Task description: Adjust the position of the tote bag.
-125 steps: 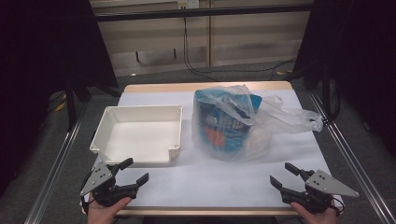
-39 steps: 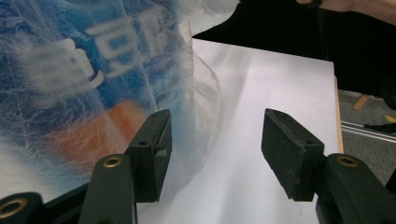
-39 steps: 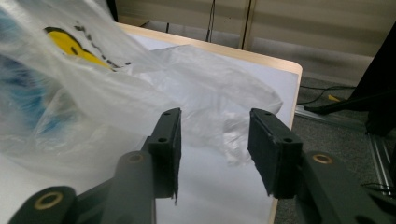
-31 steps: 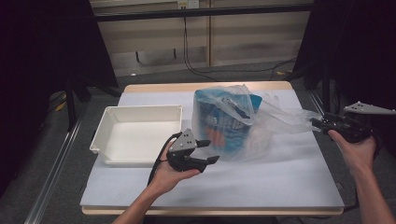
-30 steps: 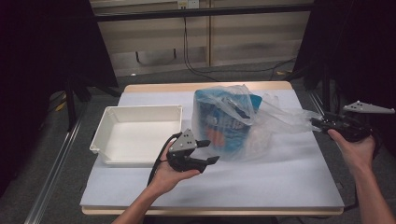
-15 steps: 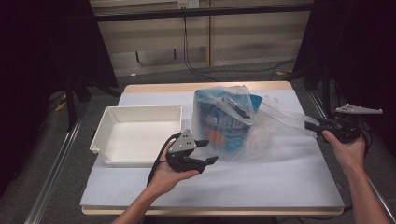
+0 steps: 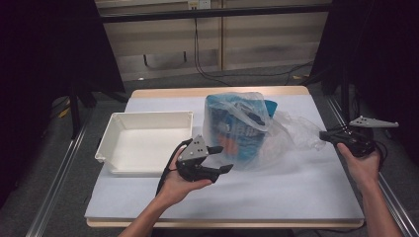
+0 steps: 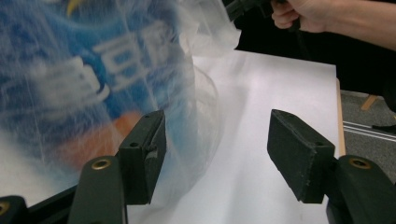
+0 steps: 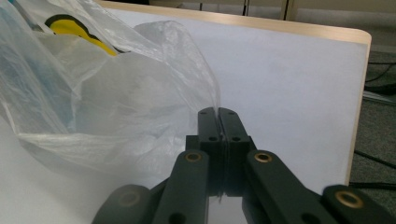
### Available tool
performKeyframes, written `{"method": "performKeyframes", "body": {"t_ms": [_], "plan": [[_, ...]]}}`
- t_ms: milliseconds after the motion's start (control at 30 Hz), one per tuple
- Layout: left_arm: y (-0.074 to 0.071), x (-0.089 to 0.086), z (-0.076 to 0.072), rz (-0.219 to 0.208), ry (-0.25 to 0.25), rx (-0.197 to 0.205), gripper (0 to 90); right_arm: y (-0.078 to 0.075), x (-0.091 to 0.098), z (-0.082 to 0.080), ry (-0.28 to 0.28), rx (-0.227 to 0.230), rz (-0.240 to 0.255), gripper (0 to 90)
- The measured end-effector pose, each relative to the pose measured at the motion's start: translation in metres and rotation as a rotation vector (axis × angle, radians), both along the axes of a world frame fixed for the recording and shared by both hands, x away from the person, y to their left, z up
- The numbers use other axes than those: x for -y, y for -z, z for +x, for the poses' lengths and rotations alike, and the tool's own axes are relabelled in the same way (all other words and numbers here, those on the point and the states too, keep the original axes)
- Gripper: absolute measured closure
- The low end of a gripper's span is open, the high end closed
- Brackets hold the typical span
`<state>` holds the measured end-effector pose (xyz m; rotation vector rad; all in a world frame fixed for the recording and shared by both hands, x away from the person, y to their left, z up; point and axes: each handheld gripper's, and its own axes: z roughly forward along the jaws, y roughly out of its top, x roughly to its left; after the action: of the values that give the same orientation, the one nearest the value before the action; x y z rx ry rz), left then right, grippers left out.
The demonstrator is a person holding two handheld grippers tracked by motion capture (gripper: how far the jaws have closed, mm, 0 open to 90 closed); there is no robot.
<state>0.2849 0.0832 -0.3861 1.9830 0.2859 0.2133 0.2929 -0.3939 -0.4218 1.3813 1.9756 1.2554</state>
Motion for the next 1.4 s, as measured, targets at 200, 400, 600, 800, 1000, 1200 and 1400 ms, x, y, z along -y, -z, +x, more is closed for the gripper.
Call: {"method": "performKeyframes", "body": {"t_ms": [200, 400, 600, 800, 1000, 1200, 1400], "plan": [[-0.014, 0.007, -0.002, -0.018, 0.027, 0.02, 41.1, -0.003, -0.006, -0.003, -0.012, 0.026, 0.01, 90.0], [-0.026, 0.012, -0.002, -0.05, 0.043, 0.039, 42.0, -0.005, -0.003, -0.006, -0.02, 0.048, 0.031, 90.0], [-0.032, 0.017, -0.003, -0.084, 0.048, 0.042, 42.3, -0.004, -0.001, -0.009, -0.031, 0.053, 0.047, 90.0], [-0.05, 0.027, -0.004, -0.084, 0.08, 0.086, 45.7, -0.003, -0.004, -0.008, -0.035, 0.054, 0.039, 90.0], [-0.07, 0.04, 0.0, -0.074, 0.107, 0.137, 47.5, -0.003, -0.005, -0.008, -0.038, 0.058, 0.039, 90.0], [-0.087, 0.057, 0.015, -0.056, 0.111, 0.141, 46.7, -0.003, -0.002, -0.01, -0.031, 0.066, 0.046, 90.0], [-0.089, 0.073, 0.028, -0.007, 0.121, 0.14, 42.4, -0.002, 0.0, -0.011, -0.032, 0.067, 0.05, 90.0]]}}
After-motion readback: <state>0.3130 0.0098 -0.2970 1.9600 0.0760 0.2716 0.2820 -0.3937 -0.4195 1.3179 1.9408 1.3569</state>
